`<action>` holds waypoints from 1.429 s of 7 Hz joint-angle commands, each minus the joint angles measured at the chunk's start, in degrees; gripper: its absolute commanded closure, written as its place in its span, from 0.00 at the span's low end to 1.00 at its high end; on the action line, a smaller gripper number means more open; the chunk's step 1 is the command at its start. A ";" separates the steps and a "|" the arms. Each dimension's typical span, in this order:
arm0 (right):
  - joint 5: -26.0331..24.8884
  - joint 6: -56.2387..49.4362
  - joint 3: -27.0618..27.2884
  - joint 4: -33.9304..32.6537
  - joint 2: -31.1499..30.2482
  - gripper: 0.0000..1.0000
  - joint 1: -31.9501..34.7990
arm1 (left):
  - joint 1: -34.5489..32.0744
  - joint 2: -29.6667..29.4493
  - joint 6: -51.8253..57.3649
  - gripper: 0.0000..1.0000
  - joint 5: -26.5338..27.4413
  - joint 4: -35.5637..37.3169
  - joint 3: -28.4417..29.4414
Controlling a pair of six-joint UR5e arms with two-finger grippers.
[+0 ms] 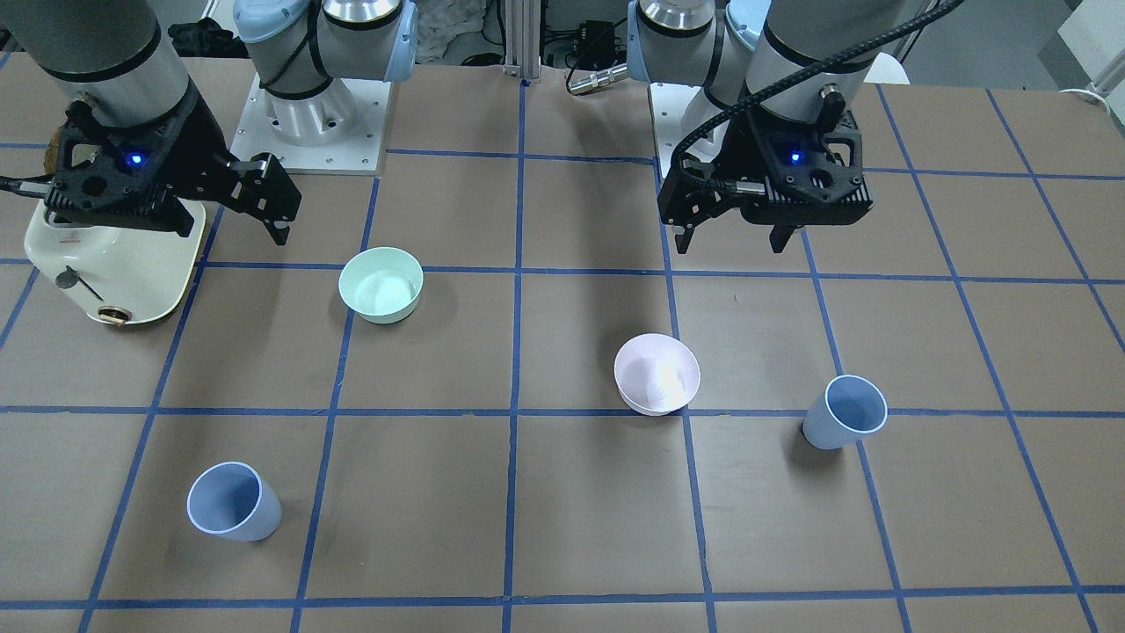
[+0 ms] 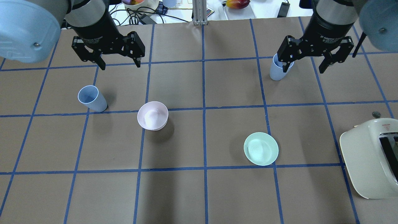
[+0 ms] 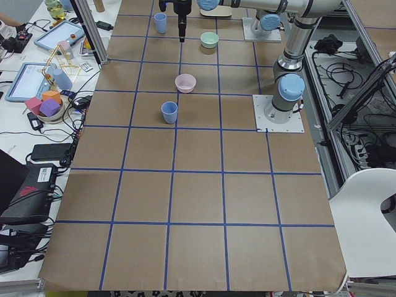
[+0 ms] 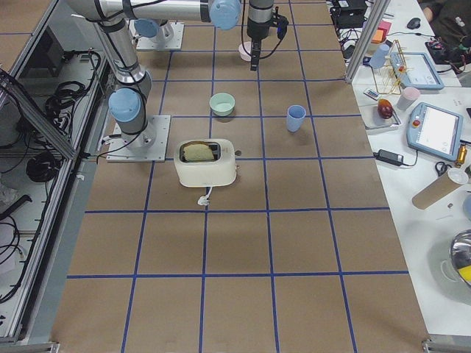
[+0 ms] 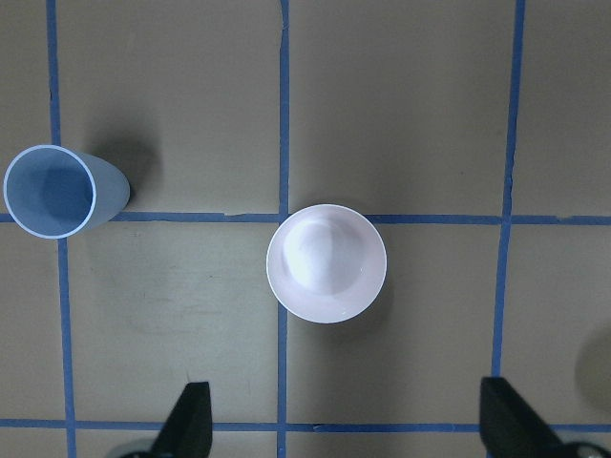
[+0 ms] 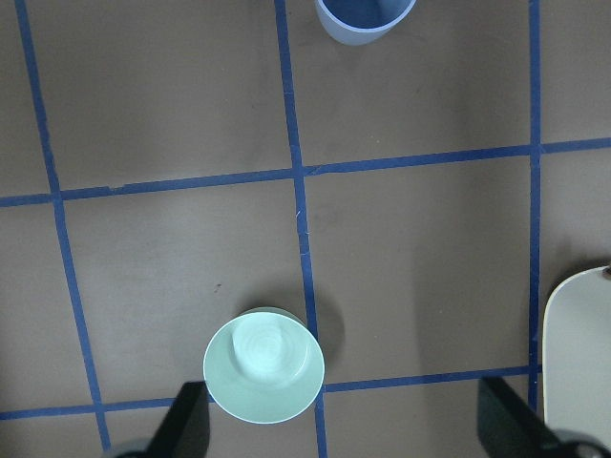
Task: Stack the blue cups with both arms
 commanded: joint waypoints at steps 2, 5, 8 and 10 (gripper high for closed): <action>0.16 -0.89 -0.09 -1.01 0.95 0.00 -0.61 | 8.65 -10.51 1.76 0.00 0.95 5.51 -4.74; -2.56 -0.80 -0.70 -13.55 8.48 0.00 -3.85 | 14.40 -17.03 16.01 0.00 8.25 22.90 -12.21; -2.56 -1.15 -1.05 -24.46 16.84 0.00 -5.54 | 14.59 -18.89 15.22 1.00 11.33 23.92 -14.43; -2.57 -3.44 -1.05 -25.27 20.19 0.00 -6.76 | 13.89 -18.99 15.05 1.00 11.07 24.36 -14.00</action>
